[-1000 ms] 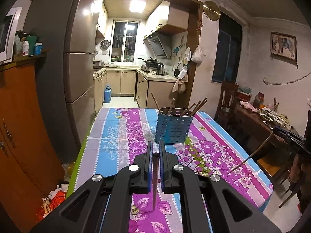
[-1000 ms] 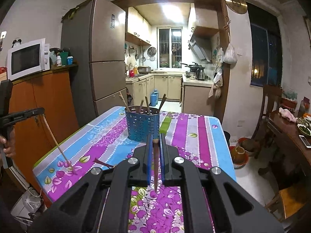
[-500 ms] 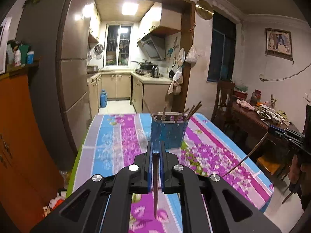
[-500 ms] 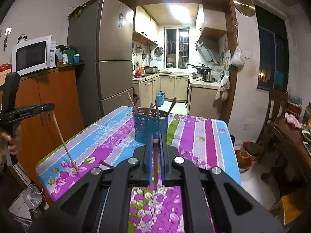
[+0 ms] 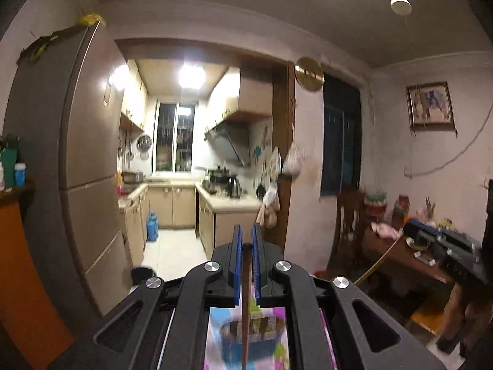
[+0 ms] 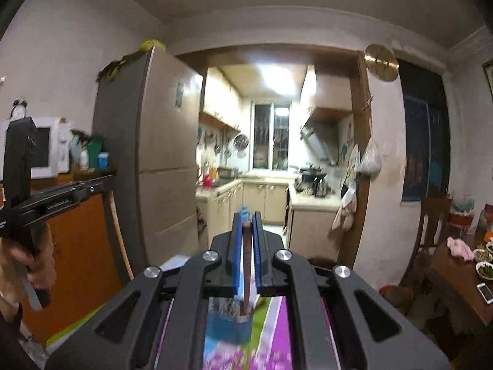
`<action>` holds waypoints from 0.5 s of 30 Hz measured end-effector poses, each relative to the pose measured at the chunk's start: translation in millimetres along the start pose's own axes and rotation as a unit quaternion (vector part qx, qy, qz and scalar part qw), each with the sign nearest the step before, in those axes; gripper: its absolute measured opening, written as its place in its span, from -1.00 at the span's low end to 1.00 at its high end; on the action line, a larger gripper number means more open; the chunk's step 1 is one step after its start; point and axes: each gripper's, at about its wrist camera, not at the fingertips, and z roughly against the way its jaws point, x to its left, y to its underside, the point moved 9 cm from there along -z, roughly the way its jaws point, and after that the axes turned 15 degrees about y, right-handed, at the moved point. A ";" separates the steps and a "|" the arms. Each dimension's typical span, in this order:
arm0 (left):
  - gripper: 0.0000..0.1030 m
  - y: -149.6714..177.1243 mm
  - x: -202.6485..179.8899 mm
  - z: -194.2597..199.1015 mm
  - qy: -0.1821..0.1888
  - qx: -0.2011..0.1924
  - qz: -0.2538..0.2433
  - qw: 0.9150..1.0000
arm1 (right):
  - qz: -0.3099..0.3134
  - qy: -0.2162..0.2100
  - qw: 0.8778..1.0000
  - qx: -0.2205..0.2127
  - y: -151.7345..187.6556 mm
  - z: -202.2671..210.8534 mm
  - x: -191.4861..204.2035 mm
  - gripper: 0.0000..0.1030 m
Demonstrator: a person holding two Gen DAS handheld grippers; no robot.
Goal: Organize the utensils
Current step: 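Lift both held chopsticks and carry them above the blue holder, then lower both chopsticks into the blue holder and open both grippers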
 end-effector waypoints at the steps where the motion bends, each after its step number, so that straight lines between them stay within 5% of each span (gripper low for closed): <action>1: -0.85 -7.8 2.5 -12.9 0.000 -0.009 0.003 1.000 | -0.006 -0.003 1.000 0.002 -2.0 -11.9 0.2 -0.90; 7: -0.85 -11.2 21.5 -89.1 -0.012 -0.025 0.010 1.000 | -0.028 -0.009 0.999 0.042 26.3 -90.7 10.0 -0.90; 15: -0.85 78.6 58.8 -171.2 -0.016 0.036 0.035 0.999 | -0.022 -0.012 0.992 0.121 107.4 -159.3 29.0 -0.90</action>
